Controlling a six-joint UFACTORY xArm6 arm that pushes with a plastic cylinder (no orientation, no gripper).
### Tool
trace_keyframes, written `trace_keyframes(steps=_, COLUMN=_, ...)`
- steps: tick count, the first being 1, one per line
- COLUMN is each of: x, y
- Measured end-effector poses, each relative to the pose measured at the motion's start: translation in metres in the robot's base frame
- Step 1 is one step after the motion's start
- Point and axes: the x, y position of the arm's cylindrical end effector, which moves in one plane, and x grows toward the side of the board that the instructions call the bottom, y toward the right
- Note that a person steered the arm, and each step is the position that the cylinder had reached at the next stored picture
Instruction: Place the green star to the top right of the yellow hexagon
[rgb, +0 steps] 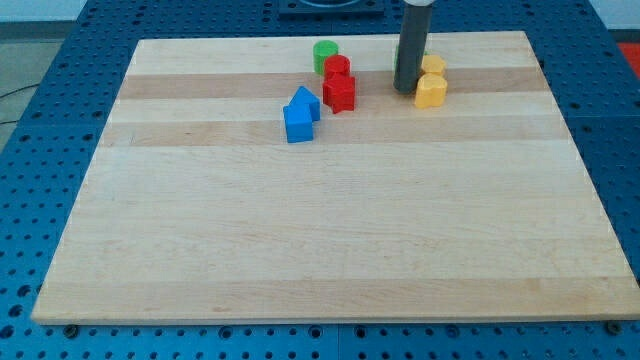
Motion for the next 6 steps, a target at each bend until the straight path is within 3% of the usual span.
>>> trace_keyframes(steps=2, x=-0.031, y=-0.012)
trace_keyframes(steps=6, x=-0.04, y=0.055)
